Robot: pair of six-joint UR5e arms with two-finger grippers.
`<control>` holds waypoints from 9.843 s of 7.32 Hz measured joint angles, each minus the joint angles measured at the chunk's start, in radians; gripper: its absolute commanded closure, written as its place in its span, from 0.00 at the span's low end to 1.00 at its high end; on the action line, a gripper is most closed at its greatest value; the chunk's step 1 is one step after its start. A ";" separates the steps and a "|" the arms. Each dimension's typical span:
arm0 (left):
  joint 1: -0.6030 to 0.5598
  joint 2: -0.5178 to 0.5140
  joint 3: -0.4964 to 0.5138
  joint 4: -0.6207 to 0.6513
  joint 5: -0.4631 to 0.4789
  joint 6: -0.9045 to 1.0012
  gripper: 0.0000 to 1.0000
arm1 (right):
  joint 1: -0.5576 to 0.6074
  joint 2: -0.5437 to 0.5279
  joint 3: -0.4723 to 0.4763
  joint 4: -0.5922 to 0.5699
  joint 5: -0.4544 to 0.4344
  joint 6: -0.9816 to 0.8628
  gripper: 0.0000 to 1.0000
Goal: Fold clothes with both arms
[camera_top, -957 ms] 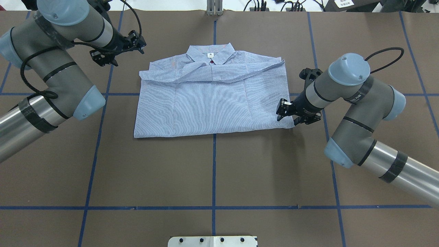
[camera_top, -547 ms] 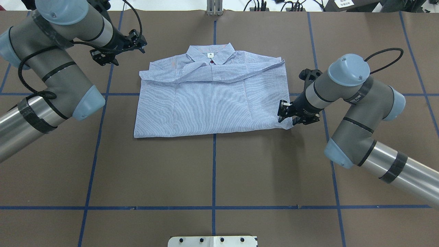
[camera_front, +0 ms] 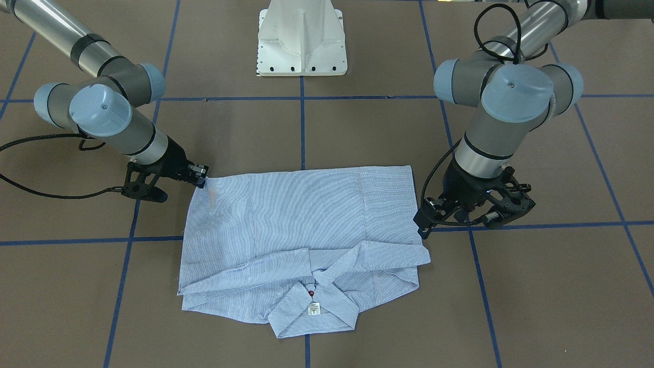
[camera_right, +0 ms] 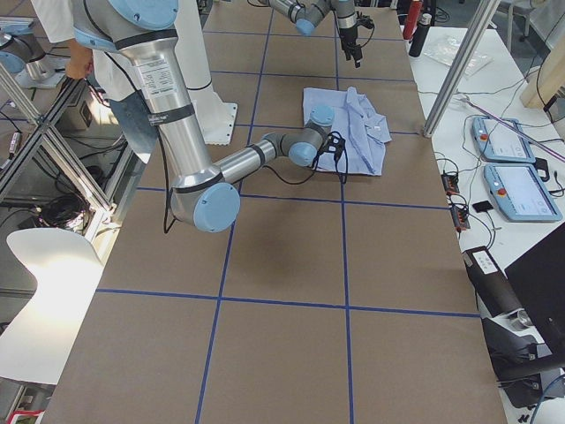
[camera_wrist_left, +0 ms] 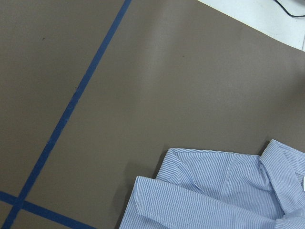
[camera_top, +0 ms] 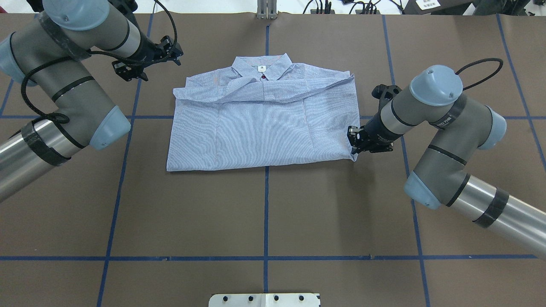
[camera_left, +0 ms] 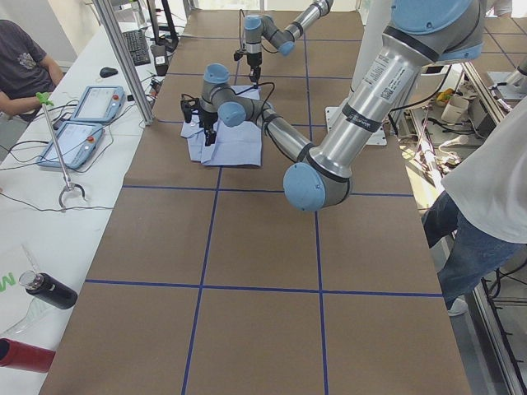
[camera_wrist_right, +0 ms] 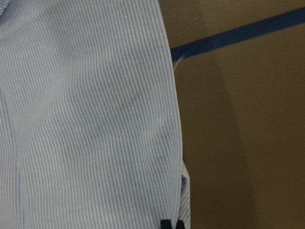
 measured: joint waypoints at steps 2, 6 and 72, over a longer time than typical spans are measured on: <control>0.000 0.001 -0.002 0.002 0.000 0.000 0.00 | 0.004 -0.027 0.037 0.003 0.027 -0.004 1.00; 0.001 0.000 -0.047 0.063 0.005 -0.001 0.00 | -0.096 -0.405 0.386 0.045 0.128 0.003 1.00; 0.081 0.127 -0.186 -0.092 0.075 0.037 0.00 | -0.169 0.392 -0.169 -0.498 -0.523 -0.644 0.00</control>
